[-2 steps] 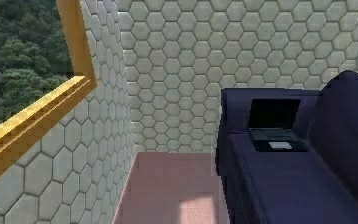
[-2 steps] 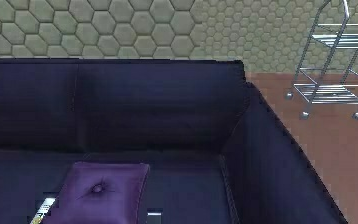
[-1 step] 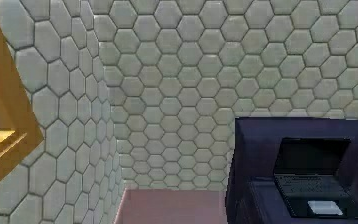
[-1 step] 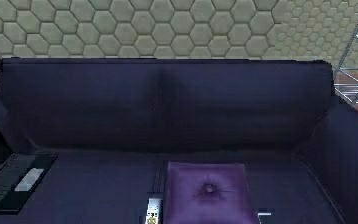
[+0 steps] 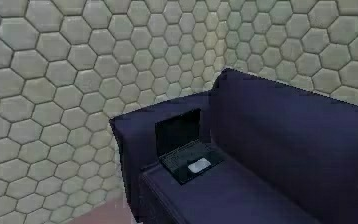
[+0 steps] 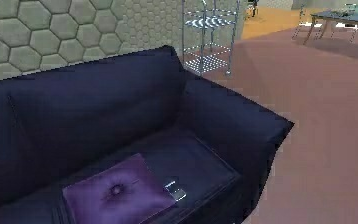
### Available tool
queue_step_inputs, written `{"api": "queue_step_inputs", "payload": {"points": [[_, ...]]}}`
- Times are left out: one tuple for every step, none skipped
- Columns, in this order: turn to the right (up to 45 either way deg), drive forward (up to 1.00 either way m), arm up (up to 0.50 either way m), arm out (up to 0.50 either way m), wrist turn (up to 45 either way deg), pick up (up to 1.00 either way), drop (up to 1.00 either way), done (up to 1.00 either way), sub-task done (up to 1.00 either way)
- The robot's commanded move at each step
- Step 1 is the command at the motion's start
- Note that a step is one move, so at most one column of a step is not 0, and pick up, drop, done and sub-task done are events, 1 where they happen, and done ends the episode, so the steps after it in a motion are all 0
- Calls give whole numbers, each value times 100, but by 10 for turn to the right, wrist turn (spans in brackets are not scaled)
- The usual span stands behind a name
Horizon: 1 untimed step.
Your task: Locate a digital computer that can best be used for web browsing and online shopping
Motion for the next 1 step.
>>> {"api": "queue_step_inputs", "payload": {"points": [[0, 0, 0, 0, 0, 0, 0, 100, 0]]}}
